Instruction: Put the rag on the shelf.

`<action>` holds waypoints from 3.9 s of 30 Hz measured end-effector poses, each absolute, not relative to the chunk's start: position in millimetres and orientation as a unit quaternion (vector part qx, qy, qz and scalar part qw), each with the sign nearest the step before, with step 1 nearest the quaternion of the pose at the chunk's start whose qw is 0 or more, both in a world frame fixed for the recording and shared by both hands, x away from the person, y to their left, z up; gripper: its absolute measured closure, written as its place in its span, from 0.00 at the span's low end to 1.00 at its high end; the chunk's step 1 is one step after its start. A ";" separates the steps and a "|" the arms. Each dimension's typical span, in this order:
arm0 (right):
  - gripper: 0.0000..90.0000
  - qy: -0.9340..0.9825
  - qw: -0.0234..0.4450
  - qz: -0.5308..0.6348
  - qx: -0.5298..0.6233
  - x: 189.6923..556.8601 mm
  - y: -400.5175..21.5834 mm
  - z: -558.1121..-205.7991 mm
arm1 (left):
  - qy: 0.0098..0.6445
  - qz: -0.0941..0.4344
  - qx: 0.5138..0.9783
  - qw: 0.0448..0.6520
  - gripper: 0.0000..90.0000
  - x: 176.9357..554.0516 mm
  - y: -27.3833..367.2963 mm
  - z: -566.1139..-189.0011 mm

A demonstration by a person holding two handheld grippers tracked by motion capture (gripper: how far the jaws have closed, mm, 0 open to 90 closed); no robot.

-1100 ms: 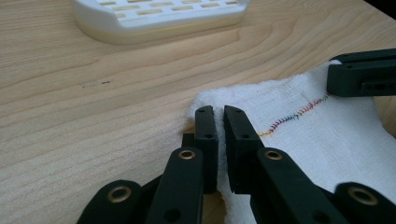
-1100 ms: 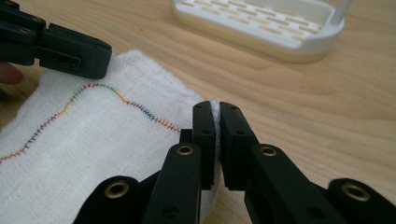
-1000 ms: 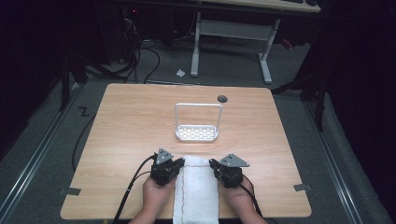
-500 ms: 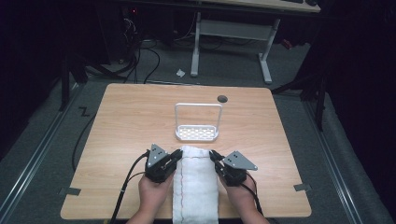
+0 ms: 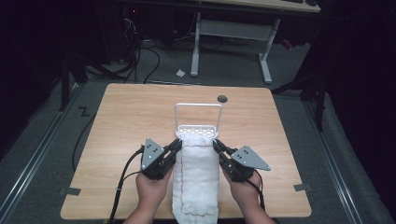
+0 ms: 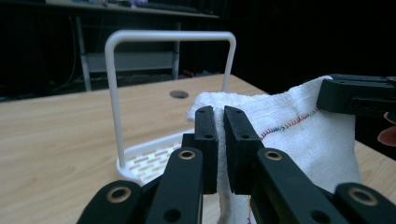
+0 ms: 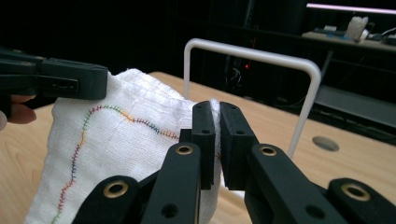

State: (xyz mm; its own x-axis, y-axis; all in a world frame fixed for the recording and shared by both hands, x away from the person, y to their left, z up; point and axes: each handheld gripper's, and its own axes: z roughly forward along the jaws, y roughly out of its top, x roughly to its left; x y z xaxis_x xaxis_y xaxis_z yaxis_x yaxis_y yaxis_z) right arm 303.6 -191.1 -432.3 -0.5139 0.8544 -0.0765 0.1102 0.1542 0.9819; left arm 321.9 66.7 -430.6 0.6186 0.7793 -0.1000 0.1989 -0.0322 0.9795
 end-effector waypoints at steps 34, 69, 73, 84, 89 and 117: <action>0.95 0.625 0.389 0.594 0.324 323.2 -199.0 -347.9 | 0.311 0.297 0.649 0.627 0.94 353.7 59.9 -350.9; 0.95 0.617 0.357 0.592 0.375 437.7 -203.4 -310.5 | 0.327 0.329 0.662 0.589 0.94 465.6 44.3 -308.0; 0.95 0.614 0.351 0.594 0.383 449.8 -204.3 -310.1 | 0.332 0.332 0.665 0.581 0.94 478.4 40.5 -306.8; 0.95 0.626 0.339 0.580 0.396 488.6 -202.3 -321.3 | 0.357 0.320 0.673 0.563 0.94 515.1 39.2 -316.9; 0.95 0.635 0.334 0.564 0.409 504.9 -200.8 -328.0 | 0.380 0.301 0.678 0.552 0.94 532.0 37.8 -327.8; 0.77 0.694 0.308 0.491 0.426 523.4 -193.9 -361.9 | 0.411 0.241 0.704 0.527 0.71 540.0 39.7 -358.1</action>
State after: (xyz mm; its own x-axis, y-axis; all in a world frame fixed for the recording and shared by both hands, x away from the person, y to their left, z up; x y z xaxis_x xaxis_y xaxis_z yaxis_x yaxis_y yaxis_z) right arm 523.4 -193.9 -361.9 -0.4462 0.8949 -0.0091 0.2893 0.1538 0.9448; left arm 540.0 39.7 -358.1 0.5464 0.8323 -0.0939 0.3245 -0.1070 0.9398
